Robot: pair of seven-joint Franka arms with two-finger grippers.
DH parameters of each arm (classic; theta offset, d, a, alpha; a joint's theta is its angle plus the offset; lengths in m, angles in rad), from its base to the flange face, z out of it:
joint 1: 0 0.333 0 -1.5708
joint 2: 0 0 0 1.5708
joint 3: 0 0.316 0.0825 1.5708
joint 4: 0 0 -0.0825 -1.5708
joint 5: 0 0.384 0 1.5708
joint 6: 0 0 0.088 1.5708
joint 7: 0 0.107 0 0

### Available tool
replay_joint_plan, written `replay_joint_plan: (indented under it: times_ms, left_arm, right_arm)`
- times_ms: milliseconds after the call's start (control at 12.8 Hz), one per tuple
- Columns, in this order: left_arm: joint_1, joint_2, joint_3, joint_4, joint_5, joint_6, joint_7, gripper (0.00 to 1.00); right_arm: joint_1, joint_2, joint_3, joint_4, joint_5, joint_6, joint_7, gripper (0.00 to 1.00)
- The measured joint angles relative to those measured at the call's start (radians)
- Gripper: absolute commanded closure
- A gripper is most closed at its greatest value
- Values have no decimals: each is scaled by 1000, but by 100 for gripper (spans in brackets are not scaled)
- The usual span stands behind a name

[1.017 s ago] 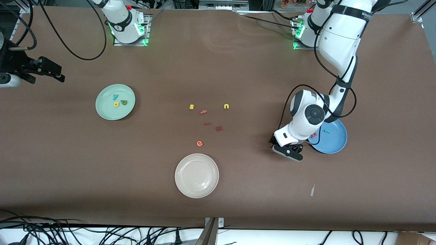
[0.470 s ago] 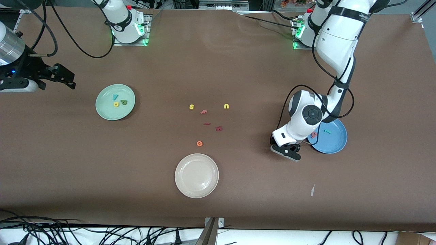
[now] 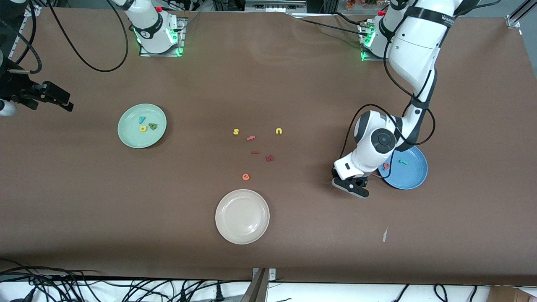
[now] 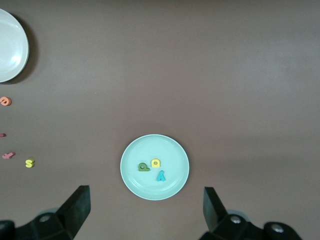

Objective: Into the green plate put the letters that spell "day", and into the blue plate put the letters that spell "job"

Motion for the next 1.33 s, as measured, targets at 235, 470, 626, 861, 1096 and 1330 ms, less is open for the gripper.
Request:
replay_joint_plan:
  times_ms: [235, 470, 626, 861, 1096, 1330]
  left_arm:
    - [32, -46, 10, 7, 0, -94, 0, 93]
    - [121, -176, 12, -10, 2, -295, 9, 90]
    - [184, -263, 13, -78, 42, -356, 35, 89]
    - [275, -352, 14, -205, 109, -363, 58, 41]
    - [316, -367, 14, -236, 116, -362, 82, 0]
    - [315, -389, 7, -242, 116, -359, 82, 0]
  right_arm:
    - [2, -8, 18, 0, 5, -3, 0, 0]
    - [8, -12, 35, 0, 5, -5, 1, 0]
    - [8, -12, 34, 0, 5, -14, 1, 0]
    - [7, -12, 26, 0, 5, -20, 1, 0]
    - [6, -12, 2, -2, 5, -20, 0, 0]
    - [6, -12, 3, -2, 5, -20, 0, 0]
